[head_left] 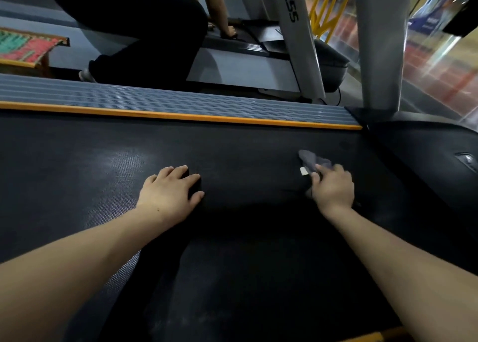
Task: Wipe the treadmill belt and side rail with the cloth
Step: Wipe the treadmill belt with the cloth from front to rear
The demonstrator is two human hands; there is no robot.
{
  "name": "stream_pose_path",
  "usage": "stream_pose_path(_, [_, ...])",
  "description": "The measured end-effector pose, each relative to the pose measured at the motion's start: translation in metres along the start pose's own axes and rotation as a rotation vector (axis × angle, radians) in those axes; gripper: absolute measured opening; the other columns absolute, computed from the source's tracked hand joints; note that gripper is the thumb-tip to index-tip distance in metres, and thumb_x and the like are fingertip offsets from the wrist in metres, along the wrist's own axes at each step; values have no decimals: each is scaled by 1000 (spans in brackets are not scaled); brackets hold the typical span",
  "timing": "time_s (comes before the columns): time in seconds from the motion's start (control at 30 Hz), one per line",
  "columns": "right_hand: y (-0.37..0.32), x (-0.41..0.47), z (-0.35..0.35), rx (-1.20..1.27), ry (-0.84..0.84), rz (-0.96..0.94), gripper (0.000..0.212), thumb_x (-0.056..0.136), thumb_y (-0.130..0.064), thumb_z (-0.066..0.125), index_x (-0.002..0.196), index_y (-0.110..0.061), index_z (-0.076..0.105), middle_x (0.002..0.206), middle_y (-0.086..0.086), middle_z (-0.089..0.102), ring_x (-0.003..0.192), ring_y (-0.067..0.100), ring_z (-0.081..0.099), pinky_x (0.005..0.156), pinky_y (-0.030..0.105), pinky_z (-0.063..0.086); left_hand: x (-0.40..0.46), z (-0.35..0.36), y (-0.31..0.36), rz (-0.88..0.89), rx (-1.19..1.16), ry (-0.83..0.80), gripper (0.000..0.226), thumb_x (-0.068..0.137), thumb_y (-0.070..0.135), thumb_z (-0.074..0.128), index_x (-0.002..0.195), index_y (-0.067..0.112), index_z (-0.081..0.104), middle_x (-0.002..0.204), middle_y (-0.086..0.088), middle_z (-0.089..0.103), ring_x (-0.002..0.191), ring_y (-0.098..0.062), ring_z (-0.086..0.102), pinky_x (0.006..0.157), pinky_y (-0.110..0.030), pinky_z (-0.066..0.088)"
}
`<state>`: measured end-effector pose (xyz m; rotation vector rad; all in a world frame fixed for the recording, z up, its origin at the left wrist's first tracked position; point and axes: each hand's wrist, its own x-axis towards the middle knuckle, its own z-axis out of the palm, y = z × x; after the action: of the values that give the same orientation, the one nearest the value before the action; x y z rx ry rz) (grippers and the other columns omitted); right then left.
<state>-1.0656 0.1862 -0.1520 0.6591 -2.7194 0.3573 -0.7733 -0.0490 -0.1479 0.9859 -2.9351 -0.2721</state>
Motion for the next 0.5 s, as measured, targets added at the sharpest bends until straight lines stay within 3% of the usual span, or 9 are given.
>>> stream_pose_path(0.07, [-10, -7, 4, -7, -11, 122, 35, 94, -34, 56, 125, -22, 68, 121, 15, 56, 104, 39, 50, 87, 43, 43, 3, 1, -3, 6, 3, -6, 56, 96, 66, 37, 147, 44, 40, 161, 8, 31, 149, -22, 25, 115, -45, 31])
stream_pose_path(0.13, [-54, -25, 6, 21, -17, 108, 33, 91, -34, 57, 120, -24, 70, 119, 14, 55, 101, 39, 50, 83, 41, 43, 4, 0, -4, 13, -1, -14, 57, 95, 67, 39, 147, 44, 41, 161, 8, 32, 148, -22, 27, 114, -44, 33])
stream_pose_path(0.3, [-175, -101, 7, 248, -91, -264, 28, 91, -34, 58, 116, -30, 69, 113, 7, 55, 98, 31, 47, 81, 41, 43, 3, 0, -6, 29, 0, -14, 56, 93, 65, 46, 144, 41, 46, 161, 6, 34, 148, -24, 30, 116, -44, 33])
stream_pose_path(0.4, [-155, -85, 1, 281, -138, -428, 31, 93, -37, 58, 122, -34, 68, 112, 3, 56, 101, 28, 47, 86, 41, 45, 2, -4, -8, 45, 7, -29, 56, 94, 65, 45, 144, 40, 46, 161, 6, 32, 148, -24, 29, 116, -45, 33])
stream_pose_path(0.5, [-76, -45, 3, 112, -56, -248, 31, 91, -38, 60, 120, -34, 70, 112, 9, 59, 101, 34, 52, 84, 42, 48, -4, -5, -5, 40, 3, -15, 55, 95, 64, 42, 146, 41, 44, 160, 6, 33, 148, -23, 26, 118, -44, 29])
